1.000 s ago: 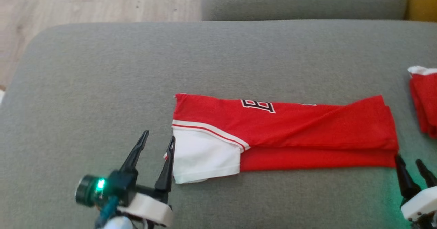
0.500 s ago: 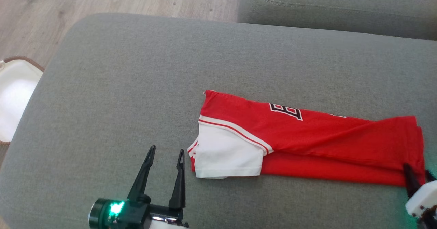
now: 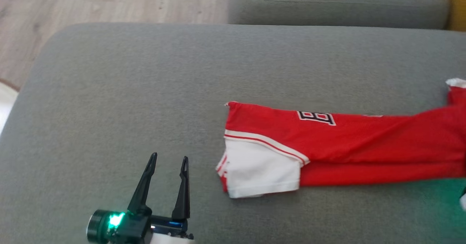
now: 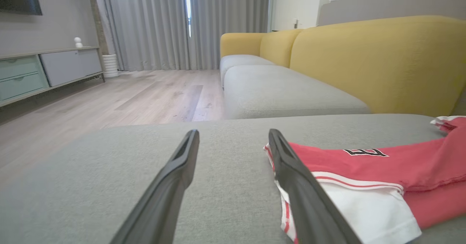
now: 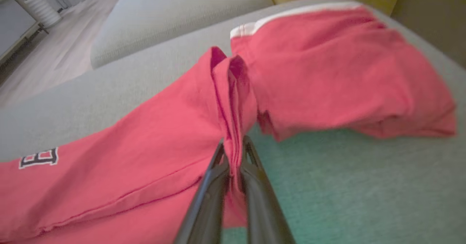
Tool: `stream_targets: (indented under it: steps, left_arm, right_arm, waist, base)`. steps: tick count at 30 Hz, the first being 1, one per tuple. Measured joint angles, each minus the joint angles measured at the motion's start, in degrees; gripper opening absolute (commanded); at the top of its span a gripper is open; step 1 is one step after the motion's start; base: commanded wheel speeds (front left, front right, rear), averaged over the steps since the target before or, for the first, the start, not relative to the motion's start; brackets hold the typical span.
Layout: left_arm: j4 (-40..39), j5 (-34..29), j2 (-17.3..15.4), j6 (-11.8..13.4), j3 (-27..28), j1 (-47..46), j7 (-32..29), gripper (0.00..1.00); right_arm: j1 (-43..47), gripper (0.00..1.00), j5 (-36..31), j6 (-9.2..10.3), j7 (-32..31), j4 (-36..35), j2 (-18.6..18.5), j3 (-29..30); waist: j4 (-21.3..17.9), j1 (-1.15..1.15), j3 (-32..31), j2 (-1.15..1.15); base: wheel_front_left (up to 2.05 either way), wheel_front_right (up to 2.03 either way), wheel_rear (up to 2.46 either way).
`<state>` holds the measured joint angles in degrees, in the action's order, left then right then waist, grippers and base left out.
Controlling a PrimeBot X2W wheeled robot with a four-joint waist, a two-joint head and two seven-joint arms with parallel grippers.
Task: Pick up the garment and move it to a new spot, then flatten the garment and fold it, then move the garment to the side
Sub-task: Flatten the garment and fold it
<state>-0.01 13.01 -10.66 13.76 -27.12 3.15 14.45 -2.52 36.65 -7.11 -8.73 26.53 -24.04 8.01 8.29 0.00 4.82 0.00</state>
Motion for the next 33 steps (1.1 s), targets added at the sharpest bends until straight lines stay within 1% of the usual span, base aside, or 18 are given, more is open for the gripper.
stream_targets:
  steps: [3, 4, 5, 7, 8, 13, 17, 20, 24, 29, 33]
  left_arm:
    - [0.1, -0.7, 0.8, -1.1, 1.1, 0.3, 0.0, 1.0]
    - [0.1, -0.7, 0.8, -1.1, 1.1, 0.3, 0.0, 1.0]
    - [0.2, -1.2, 1.2, -1.8, 1.6, 0.5, 0.0, 1.0]
    - [0.6, -1.5, 1.7, -2.6, 2.2, 0.5, 0.0, 1.0]
    - [0.6, -1.5, 1.7, -2.6, 2.2, 0.5, 0.0, 1.0]
    - [1.6, -2.0, 2.9, -4.3, 3.4, 0.8, 0.0, 1.0]
    - [2.1, -2.5, 3.9, -5.7, 3.8, 0.8, 0.0, 1.0]
    - [2.5, -2.9, 4.5, -6.6, 4.4, 0.8, 0.0, 1.0]
    - [3.0, -3.5, 5.2, -7.8, 4.7, 0.8, 0.0, 1.0]
    - [3.7, -4.0, 5.9, -9.0, 4.9, 0.8, 0.0, 1.0]
    - [3.9, -4.1, 6.0, -9.4, 5.4, 0.8, 0.0, 1.0]
  right_arm:
    - [0.9, 0.0, 1.9, 0.0, -1.5, -5.4, -0.9, 0.8]
    - [0.9, 0.0, 1.9, 0.0, -1.5, -5.4, -0.9, 0.8]
    - [1.7, 0.0, 3.5, 0.0, -2.5, -9.6, -0.9, 1.1]
    - [2.2, 0.0, 5.0, 0.0, -3.2, -14.0, -0.5, 1.1]
    - [2.2, 0.0, 5.0, 0.0, -3.2, -14.0, -0.5, 1.1]
    - [2.1, 0.0, 6.7, 0.0, -5.6, -24.5, 2.2, -0.6]
    - [1.1, 0.0, 6.8, 0.0, -8.3, -30.0, 5.4, -4.2]
    - [-1.4, 0.0, 6.6, 0.0, -9.8, -31.3, 7.8, -8.4]
    - [-4.5, 0.0, 6.1, 0.0, -11.3, -31.1, 10.7, -15.0]
    - [-5.9, 0.0, 6.1, 0.0, -11.8, -27.5, 13.0, -22.4]
    - [-6.1, 0.0, 6.1, 0.0, -12.3, -24.3, 13.8, -27.6]
  waist:
    - [-1.2, 0.0, 0.0, 0.0]
    - [-1.2, 0.0, 0.0, 0.0]
    - [-1.6, 0.0, 0.0, 0.0]
    - [-1.7, 0.0, 0.0, 0.0]
    - [-1.7, 0.0, 0.0, 0.0]
    - [-1.0, 0.0, -0.1, 0.0]
    - [0.2, 0.0, -0.1, 0.0]
    - [1.4, 0.0, -0.1, 0.0]
    - [3.4, 0.0, 0.0, 0.0]
    - [5.9, 0.0, 0.3, 0.0]
    - [7.4, 0.0, 0.8, 0.0]
  base:
    - [0.0, 0.0, 0.0]
    - [0.0, 0.0, 0.0]
    - [0.0, 0.0, 0.0]
    - [0.0, 0.0, 0.0]
    - [0.0, 0.0, 0.0]
    - [0.0, 0.0, 0.0]
    - [0.0, 0.0, 0.0]
    - [0.0, 0.0, 0.0]
    - [0.0, 0.0, 0.0]
    - [0.0, 0.0, 0.0]
    - [0.0, 0.0, 0.0]
